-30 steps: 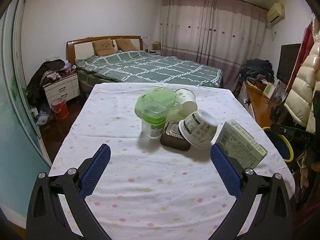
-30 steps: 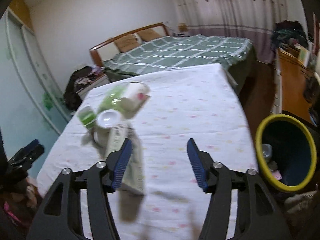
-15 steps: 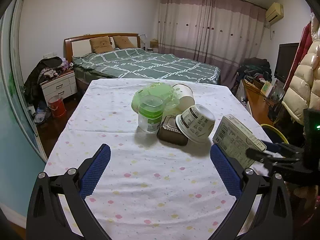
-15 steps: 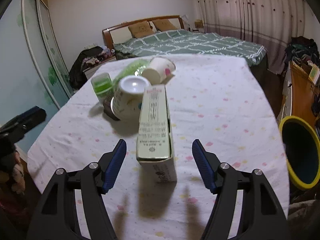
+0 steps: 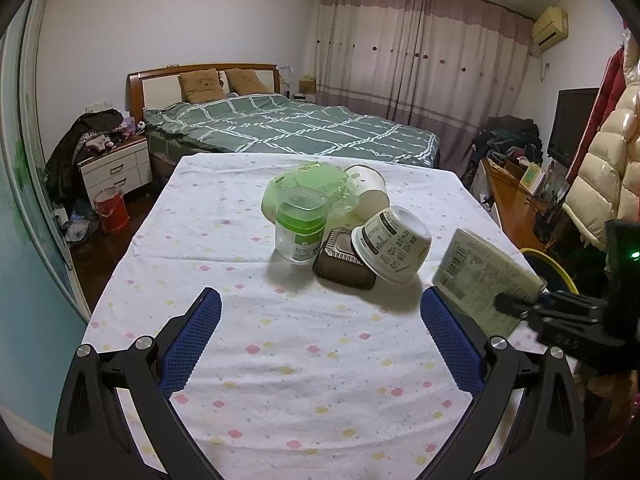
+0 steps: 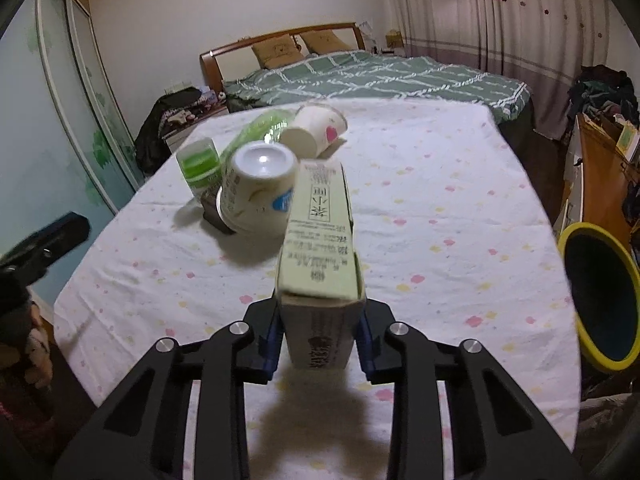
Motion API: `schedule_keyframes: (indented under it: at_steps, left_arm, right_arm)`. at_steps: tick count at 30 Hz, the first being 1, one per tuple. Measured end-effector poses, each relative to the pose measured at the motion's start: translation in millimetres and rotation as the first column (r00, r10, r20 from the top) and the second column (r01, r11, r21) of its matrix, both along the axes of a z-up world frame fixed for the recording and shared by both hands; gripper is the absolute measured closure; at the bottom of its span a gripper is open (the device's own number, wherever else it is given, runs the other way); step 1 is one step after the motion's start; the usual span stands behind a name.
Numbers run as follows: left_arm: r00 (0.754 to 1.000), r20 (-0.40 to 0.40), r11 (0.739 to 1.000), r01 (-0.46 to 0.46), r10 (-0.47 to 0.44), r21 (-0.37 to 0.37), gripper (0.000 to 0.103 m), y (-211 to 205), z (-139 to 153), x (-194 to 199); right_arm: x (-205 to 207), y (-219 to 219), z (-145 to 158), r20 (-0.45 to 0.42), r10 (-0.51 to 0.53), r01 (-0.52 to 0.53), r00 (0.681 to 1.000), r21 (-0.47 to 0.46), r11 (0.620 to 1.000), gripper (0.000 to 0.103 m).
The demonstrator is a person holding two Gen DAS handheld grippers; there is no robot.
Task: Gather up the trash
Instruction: 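Carry the tube box over the bin and open the right gripper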
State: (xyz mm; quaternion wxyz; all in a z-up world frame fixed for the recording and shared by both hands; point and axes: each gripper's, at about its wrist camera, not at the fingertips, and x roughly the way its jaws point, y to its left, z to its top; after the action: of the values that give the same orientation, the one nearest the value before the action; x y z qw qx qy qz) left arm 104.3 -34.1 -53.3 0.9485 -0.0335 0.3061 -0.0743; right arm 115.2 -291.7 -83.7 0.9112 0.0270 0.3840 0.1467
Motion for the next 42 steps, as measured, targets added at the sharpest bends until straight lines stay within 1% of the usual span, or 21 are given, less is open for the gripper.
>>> schedule_keyframes:
  at_steps: [8,18,22,26,31,35,38,42]
  left_arm:
    - [1.000,0.004,1.000,0.001,-0.001,-0.016,0.005,0.9,-0.6,5.9]
    - [1.000,-0.017,1.000,0.025,-0.026,-0.018,0.005,-8.2,-4.0,16.3]
    - [0.999,-0.019,0.999,0.042,-0.043,-0.009,0.005,-16.0,-2.3,21.8]
    - [0.998,-0.022,0.998,0.061,-0.061,-0.004,0.005,-24.3,-1.6,26.6]
    - [0.995,-0.031,0.996,0.091,-0.091,0.017,0.005,-39.5,-0.7,30.9]
    - [0.993,-0.034,0.993,0.116,-0.115,0.022,0.005,-52.7,2.0,32.7]
    - [0.991,-0.032,0.991,0.130,-0.129,0.038,0.005,-60.9,3.5,32.9]
    - [0.988,-0.025,0.986,0.154,-0.153,0.055,0.005,-73.4,6.6,33.2]
  right_arm:
    - [-12.0,-17.3,38.7,0.066,-0.008,0.006,0.998,0.031,1.000,0.074]
    - [-19.9,-37.3,61.0,0.087,-0.035,0.029,0.996,0.065,0.997,0.074]
    - [-22.1,-52.8,68.1,0.106,-0.072,0.064,0.992,0.077,0.995,0.074]
    - [-22.6,-79.1,75.1,0.127,-0.142,0.132,0.982,0.087,0.987,0.074]
    - [-19.5,-129.4,78.7,0.140,-0.280,0.268,0.950,0.096,0.959,0.074]
    - [-11.3,-169.9,73.8,0.134,-0.388,0.380,0.912,0.079,0.922,0.074]
    - [-3.1,-199.9,63.5,0.123,-0.462,0.459,0.878,0.057,0.887,0.074]
    - [5.6,-232.8,46.1,0.102,-0.532,0.532,0.841,0.028,0.846,0.074]
